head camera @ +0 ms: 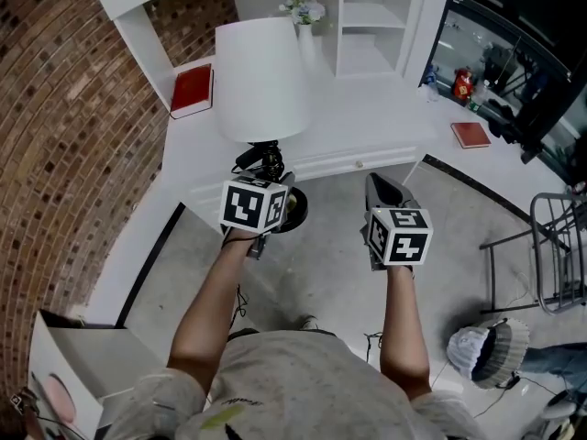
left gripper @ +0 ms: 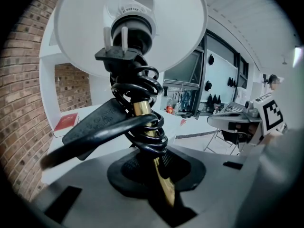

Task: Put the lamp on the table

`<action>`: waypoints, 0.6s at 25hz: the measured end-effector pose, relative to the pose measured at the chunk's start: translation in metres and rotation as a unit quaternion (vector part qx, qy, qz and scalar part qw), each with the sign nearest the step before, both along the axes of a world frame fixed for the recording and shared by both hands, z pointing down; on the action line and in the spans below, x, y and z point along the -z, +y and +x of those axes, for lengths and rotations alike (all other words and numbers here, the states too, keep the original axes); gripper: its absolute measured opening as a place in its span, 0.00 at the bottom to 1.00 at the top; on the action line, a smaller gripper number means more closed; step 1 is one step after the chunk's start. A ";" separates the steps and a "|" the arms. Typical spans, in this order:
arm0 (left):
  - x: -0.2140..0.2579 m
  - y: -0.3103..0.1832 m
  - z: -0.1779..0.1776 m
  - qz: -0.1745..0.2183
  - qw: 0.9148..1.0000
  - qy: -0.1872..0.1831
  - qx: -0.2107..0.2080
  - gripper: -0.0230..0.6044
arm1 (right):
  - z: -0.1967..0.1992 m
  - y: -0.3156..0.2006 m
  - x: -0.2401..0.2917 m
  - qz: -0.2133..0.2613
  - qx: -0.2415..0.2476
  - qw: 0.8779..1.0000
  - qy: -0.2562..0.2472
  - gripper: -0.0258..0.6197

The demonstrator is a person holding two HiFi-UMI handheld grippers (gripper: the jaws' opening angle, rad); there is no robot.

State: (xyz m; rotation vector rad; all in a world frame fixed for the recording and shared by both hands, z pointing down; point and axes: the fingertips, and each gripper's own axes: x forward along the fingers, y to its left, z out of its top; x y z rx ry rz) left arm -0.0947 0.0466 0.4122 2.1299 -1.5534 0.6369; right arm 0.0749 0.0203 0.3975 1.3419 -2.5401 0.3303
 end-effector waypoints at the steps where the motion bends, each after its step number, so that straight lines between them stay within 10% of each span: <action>1: -0.001 -0.001 0.001 0.000 1.000 0.000 -0.001 0.17 | 0.000 -0.001 0.000 0.000 0.001 1.000 0.000 0.04; 15: -0.011 -0.014 0.002 -0.004 1.000 0.000 -0.009 0.17 | 0.004 -0.008 -0.013 -0.008 -0.004 1.000 0.005 0.04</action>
